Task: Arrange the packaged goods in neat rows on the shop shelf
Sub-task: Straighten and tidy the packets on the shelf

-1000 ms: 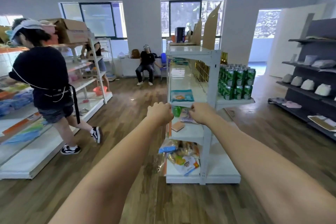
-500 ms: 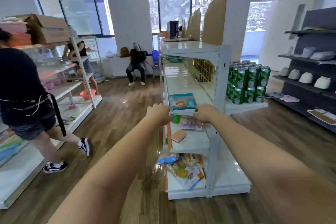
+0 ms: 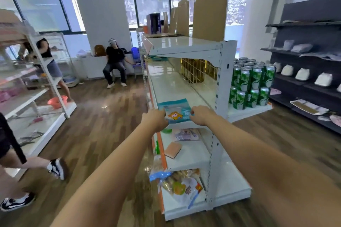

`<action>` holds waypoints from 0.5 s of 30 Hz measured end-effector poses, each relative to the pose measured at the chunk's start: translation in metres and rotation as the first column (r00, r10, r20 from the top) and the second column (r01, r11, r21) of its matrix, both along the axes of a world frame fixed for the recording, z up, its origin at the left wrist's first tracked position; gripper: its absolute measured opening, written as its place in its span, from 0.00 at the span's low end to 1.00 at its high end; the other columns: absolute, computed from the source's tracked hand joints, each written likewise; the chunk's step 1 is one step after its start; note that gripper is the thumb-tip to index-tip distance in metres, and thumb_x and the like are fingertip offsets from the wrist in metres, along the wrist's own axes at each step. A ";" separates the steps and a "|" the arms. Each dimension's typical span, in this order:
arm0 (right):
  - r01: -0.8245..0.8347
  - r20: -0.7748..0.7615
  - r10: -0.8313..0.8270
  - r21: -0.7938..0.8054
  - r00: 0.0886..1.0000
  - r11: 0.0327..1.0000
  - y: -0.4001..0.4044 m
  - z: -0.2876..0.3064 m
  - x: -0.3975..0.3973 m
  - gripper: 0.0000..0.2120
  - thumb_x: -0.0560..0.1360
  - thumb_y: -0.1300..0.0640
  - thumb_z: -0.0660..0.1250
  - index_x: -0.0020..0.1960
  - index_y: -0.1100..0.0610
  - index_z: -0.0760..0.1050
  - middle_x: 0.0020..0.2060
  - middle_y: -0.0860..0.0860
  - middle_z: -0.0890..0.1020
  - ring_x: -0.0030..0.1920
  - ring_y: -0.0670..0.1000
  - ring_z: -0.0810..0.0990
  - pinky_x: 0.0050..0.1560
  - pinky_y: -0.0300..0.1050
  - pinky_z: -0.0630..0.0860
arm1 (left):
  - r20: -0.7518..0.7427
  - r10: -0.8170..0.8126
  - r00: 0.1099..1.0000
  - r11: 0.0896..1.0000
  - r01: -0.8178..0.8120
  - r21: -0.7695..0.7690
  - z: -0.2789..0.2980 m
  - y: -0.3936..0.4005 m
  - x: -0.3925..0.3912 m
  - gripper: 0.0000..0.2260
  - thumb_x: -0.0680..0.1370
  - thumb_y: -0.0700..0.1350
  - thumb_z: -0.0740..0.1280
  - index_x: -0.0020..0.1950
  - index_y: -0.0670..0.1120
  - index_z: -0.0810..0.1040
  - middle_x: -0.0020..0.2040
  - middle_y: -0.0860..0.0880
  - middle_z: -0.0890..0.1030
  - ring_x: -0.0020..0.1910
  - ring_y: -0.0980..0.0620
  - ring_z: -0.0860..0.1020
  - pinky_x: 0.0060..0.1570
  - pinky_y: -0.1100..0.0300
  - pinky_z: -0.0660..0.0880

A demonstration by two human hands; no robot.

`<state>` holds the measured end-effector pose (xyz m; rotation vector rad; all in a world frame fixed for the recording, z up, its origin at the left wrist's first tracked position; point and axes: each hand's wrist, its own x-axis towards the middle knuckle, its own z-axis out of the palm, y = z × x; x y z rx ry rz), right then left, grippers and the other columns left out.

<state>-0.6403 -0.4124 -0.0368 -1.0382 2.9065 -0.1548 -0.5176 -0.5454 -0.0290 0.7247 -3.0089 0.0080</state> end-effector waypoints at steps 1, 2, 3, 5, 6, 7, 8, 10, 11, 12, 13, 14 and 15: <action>-0.003 0.003 0.003 0.010 1.000 1.000 -0.007 -0.003 -0.010 0.19 0.79 0.51 0.58 0.67 0.56 0.68 0.61 0.57 0.75 0.60 0.57 0.74 0.57 0.49 0.73 | 0.010 0.005 1.000 1.000 -0.005 0.000 -0.003 -0.007 -0.008 0.20 0.79 0.54 0.59 0.69 0.47 0.69 0.63 0.44 0.75 0.61 0.44 0.73 0.59 0.47 0.70; -0.007 0.003 0.007 0.020 1.000 1.000 -0.015 -0.004 -0.020 0.18 0.78 0.52 0.59 0.67 0.56 0.69 0.61 0.57 0.76 0.60 0.57 0.74 0.57 0.48 0.73 | 0.022 0.014 1.000 1.000 -0.014 0.002 -0.006 -0.013 -0.015 0.20 0.79 0.54 0.59 0.69 0.48 0.69 0.63 0.44 0.75 0.61 0.44 0.73 0.60 0.46 0.70; -0.014 0.007 0.013 0.027 1.000 1.000 -0.023 -0.006 -0.029 0.18 0.78 0.52 0.59 0.67 0.56 0.69 0.61 0.57 0.76 0.59 0.57 0.75 0.57 0.48 0.73 | 0.033 0.024 0.999 1.000 -0.024 0.003 -0.008 -0.020 -0.022 0.20 0.79 0.54 0.59 0.68 0.48 0.70 0.62 0.44 0.76 0.61 0.43 0.74 0.60 0.47 0.70; -0.037 0.023 0.036 0.044 0.999 0.998 -0.039 -0.006 -0.048 0.18 0.78 0.53 0.58 0.67 0.56 0.70 0.61 0.57 0.76 0.59 0.57 0.75 0.58 0.49 0.74 | 0.047 0.049 0.998 0.999 -0.049 0.013 -0.010 -0.033 -0.035 0.18 0.79 0.52 0.59 0.66 0.48 0.71 0.61 0.44 0.77 0.59 0.43 0.74 0.59 0.47 0.71; -0.046 0.032 0.044 0.052 0.999 0.998 -0.047 -0.006 -0.058 0.18 0.78 0.53 0.58 0.66 0.56 0.70 0.60 0.57 0.76 0.59 0.57 0.75 0.58 0.49 0.74 | 0.045 0.059 0.997 0.998 -0.060 0.016 -0.010 -0.040 -0.043 0.17 0.79 0.52 0.59 0.65 0.48 0.72 0.60 0.44 0.77 0.58 0.43 0.75 0.58 0.47 0.71; -0.053 0.037 0.050 0.057 0.998 0.997 -0.055 -0.005 -0.068 0.18 0.78 0.54 0.58 0.66 0.56 0.71 0.60 0.57 0.76 0.58 0.57 0.75 0.57 0.49 0.74 | 0.039 0.065 0.997 0.998 -0.066 0.021 -0.011 -0.049 -0.051 0.16 0.79 0.52 0.59 0.65 0.48 0.72 0.60 0.45 0.77 0.58 0.43 0.75 0.58 0.47 0.72; -0.057 0.037 0.055 0.056 0.998 0.997 -0.063 -0.005 -0.079 0.17 0.78 0.54 0.58 0.65 0.57 0.71 0.59 0.57 0.77 0.58 0.56 0.75 0.57 0.49 0.73 | 0.026 0.069 0.997 0.997 -0.070 0.024 -0.010 -0.057 -0.059 0.16 0.78 0.53 0.59 0.64 0.49 0.73 0.60 0.46 0.77 0.58 0.43 0.75 0.58 0.47 0.72; -0.071 0.025 0.070 0.050 0.997 0.996 -0.077 -0.004 -0.102 0.17 0.78 0.53 0.59 0.64 0.57 0.71 0.59 0.57 0.77 0.57 0.56 0.75 0.56 0.49 0.73 | -0.003 0.072 0.997 0.997 -0.072 0.025 -0.008 -0.073 -0.076 0.17 0.78 0.55 0.60 0.64 0.50 0.73 0.61 0.47 0.77 0.58 0.44 0.75 0.58 0.47 0.72; -0.080 0.022 0.079 0.046 0.997 0.996 -0.083 -0.004 -0.113 0.16 0.78 0.52 0.59 0.64 0.57 0.71 0.59 0.57 0.76 0.57 0.56 0.75 0.55 0.48 0.73 | -0.005 0.076 0.997 0.997 -0.076 0.025 -0.007 -0.080 -0.085 0.18 0.78 0.55 0.60 0.64 0.50 0.73 0.61 0.47 0.77 0.59 0.44 0.75 0.58 0.47 0.71; -0.088 0.022 0.088 0.039 0.996 0.995 -0.089 -0.004 -0.123 0.16 0.78 0.52 0.59 0.64 0.57 0.71 0.59 0.57 0.76 0.57 0.56 0.75 0.55 0.48 0.72 | -0.002 0.081 0.997 0.997 -0.081 0.020 -0.007 -0.086 -0.095 0.18 0.78 0.55 0.61 0.65 0.50 0.73 0.61 0.46 0.77 0.59 0.44 0.75 0.58 0.47 0.71; -0.090 0.026 0.090 0.034 0.996 0.995 -0.094 -0.005 -0.132 0.16 0.78 0.52 0.59 0.63 0.57 0.71 0.59 0.57 0.77 0.57 0.56 0.75 0.55 0.48 0.72 | 0.004 0.088 0.996 0.996 -0.088 0.016 -0.008 -0.092 -0.105 0.17 0.78 0.54 0.61 0.65 0.49 0.72 0.61 0.46 0.76 0.59 0.44 0.74 0.57 0.48 0.70; -0.088 0.030 0.087 0.030 0.996 0.996 -0.098 -0.007 -0.140 0.16 0.78 0.52 0.59 0.63 0.58 0.71 0.59 0.57 0.77 0.57 0.56 0.75 0.55 0.47 0.72 | 0.012 0.093 0.996 0.996 -0.093 0.015 -0.011 -0.096 -0.114 0.18 0.78 0.53 0.61 0.66 0.49 0.72 0.61 0.46 0.76 0.59 0.44 0.74 0.57 0.48 0.70; -0.085 0.036 0.085 0.020 0.996 0.996 -0.102 -0.011 -0.148 0.16 0.78 0.53 0.59 0.63 0.58 0.71 0.59 0.58 0.76 0.58 0.56 0.75 0.55 0.47 0.72 | 0.024 0.094 0.995 0.995 -0.094 0.016 -0.015 -0.100 -0.122 0.18 0.79 0.53 0.60 0.67 0.48 0.71 0.62 0.45 0.76 0.59 0.44 0.74 0.58 0.47 0.70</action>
